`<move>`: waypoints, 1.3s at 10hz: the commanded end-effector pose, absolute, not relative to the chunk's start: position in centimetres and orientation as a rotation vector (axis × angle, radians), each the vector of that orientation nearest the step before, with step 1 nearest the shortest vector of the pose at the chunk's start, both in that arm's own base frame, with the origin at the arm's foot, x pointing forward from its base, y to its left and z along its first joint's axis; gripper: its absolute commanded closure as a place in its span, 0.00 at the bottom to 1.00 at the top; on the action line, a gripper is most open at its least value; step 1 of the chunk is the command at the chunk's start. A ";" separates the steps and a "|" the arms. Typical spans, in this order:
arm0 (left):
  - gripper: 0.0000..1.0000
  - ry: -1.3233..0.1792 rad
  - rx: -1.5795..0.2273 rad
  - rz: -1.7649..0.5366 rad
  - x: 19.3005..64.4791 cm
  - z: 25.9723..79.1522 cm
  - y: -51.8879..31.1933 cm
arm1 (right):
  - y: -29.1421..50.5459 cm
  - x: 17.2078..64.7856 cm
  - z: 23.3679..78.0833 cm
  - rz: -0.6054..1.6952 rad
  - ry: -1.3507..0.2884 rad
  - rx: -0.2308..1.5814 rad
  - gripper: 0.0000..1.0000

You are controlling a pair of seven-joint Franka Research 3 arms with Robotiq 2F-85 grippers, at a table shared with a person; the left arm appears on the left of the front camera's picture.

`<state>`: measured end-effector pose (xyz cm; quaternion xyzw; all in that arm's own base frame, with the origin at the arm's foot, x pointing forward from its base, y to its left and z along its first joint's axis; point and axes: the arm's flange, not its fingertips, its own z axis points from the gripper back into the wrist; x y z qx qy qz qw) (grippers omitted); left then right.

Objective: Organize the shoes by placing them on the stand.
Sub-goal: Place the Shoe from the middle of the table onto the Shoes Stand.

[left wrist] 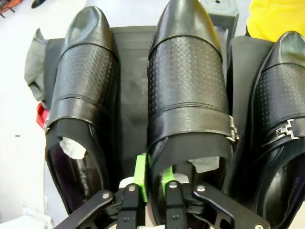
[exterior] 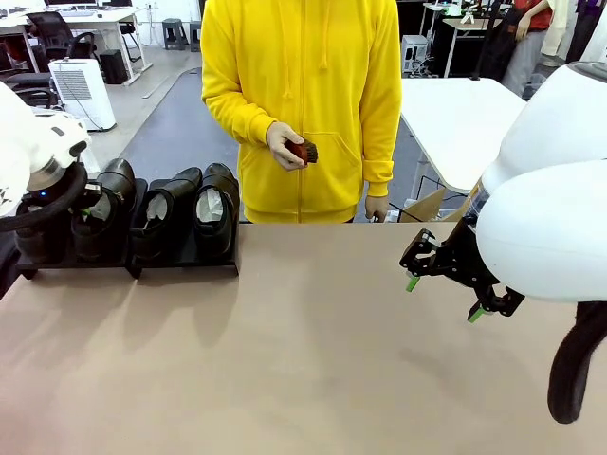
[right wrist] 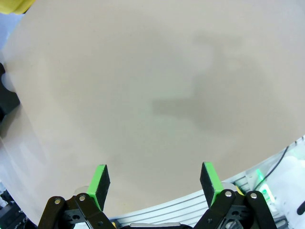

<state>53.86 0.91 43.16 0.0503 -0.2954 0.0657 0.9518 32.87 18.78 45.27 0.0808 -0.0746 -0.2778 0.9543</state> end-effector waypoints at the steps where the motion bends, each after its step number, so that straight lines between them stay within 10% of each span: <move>1: 0.36 -0.627 0.133 0.152 54.4 43.8 0.6 | 18.7 33.3 45.4 -0.545 -0.150 0.184 0.00; 3: 0.03 -0.658 0.154 0.168 54.3 44.5 0.5 | 18.7 33.3 45.4 -0.545 -0.150 0.184 0.00; 13: 0.03 -0.751 0.149 0.176 51.4 51.8 -0.5 | 18.7 33.3 45.4 -0.545 -0.150 0.184 0.00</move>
